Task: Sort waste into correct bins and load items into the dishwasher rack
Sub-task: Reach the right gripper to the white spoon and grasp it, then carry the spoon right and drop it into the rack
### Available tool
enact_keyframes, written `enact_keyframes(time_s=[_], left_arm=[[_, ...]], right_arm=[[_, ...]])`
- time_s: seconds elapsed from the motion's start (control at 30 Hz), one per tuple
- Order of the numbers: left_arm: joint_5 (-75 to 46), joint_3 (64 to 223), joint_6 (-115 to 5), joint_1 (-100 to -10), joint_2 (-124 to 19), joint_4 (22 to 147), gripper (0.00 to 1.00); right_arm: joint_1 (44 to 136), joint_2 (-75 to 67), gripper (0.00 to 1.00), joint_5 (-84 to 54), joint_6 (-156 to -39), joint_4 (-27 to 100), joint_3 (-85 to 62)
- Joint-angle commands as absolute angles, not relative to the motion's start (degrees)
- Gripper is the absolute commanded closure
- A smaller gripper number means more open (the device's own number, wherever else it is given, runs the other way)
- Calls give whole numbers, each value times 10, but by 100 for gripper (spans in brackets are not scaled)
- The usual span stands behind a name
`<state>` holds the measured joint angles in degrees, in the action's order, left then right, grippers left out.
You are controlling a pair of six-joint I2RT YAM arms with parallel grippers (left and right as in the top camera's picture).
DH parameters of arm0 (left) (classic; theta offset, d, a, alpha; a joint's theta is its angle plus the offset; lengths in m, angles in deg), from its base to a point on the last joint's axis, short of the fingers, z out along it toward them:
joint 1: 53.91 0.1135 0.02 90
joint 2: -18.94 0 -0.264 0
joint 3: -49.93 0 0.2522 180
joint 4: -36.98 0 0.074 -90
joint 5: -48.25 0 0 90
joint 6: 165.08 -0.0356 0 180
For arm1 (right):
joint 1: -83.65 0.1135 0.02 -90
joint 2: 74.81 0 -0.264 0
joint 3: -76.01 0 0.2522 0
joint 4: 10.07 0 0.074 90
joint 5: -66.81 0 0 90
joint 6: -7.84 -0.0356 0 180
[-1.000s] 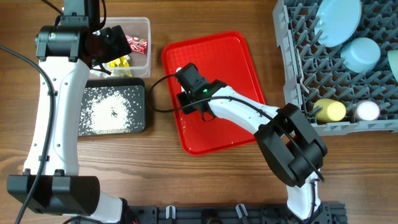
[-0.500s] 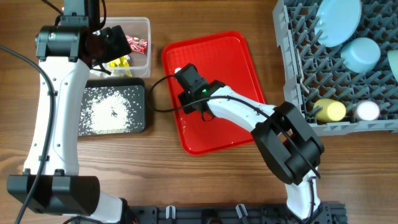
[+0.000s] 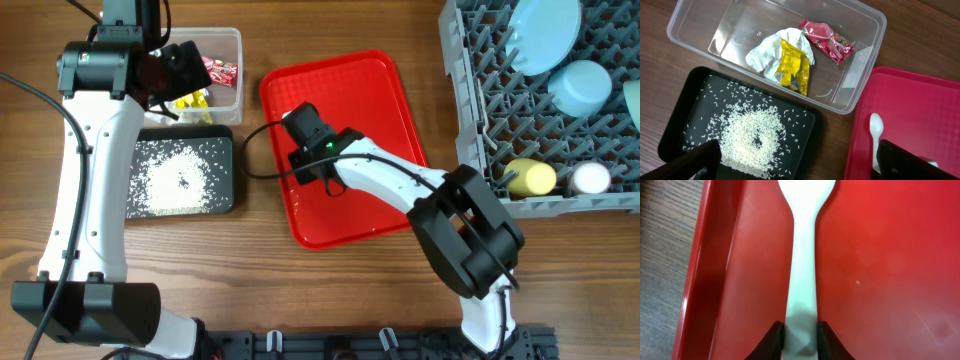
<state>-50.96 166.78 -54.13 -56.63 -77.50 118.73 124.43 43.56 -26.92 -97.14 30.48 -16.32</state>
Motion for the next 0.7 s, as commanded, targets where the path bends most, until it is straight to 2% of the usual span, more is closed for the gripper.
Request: enact_keyframes(time_s=[0.0, 0.23, 0.53, 0.67], left_arm=[[-517, 1668, -534, -567, -778, 1187, 0], [-517, 1668, -534, -567, -778, 1187, 0], [-517, 1668, -534, -567, -778, 1187, 0], [-517, 1668, -534, -567, -778, 1187, 0]], right_arm=[[1223, 367, 96, -261, -989, 331, -166], [1170, 277, 96, -265, -986, 400, -166], [954, 166, 96, -277, -884, 457, -166], [860, 169, 96, -272, -786, 449, -165]])
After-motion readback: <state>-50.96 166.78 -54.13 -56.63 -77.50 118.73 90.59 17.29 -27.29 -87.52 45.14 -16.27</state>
